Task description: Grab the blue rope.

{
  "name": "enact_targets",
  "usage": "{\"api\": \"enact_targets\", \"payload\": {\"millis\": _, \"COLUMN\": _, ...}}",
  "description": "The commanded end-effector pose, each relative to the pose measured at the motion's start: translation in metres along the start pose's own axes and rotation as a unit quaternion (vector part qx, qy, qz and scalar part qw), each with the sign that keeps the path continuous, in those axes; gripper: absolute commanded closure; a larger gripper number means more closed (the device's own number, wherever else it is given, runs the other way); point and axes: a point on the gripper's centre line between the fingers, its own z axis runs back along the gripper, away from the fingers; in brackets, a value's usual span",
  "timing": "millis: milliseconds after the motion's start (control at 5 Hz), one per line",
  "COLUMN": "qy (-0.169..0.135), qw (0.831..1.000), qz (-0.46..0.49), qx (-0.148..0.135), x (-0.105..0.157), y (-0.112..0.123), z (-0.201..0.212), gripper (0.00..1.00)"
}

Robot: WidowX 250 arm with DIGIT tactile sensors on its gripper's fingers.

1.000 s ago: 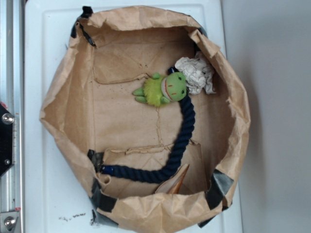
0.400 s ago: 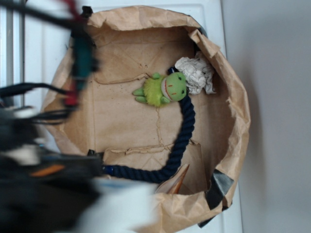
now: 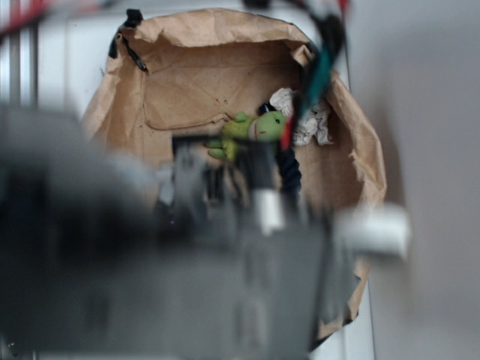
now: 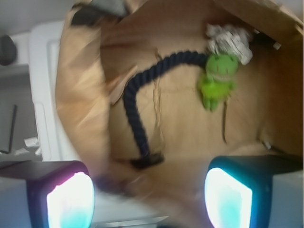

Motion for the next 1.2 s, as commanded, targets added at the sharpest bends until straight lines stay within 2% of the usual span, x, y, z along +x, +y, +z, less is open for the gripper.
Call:
{"api": "enact_targets", "payload": {"millis": 0, "qy": -0.042, "qw": 0.999, "qz": -0.002, "qx": -0.013, "x": 0.002, "y": 0.048, "z": 0.000, "gripper": 0.00}}
{"api": "enact_targets", "payload": {"millis": 400, "qy": -0.004, "qw": 1.000, "qz": -0.023, "qx": -0.008, "x": 0.022, "y": 0.019, "z": -0.045, "gripper": 0.00}}
{"api": "enact_targets", "payload": {"millis": 1000, "qy": -0.004, "qw": 1.000, "qz": -0.023, "qx": -0.008, "x": 0.022, "y": 0.019, "z": -0.045, "gripper": 0.00}}
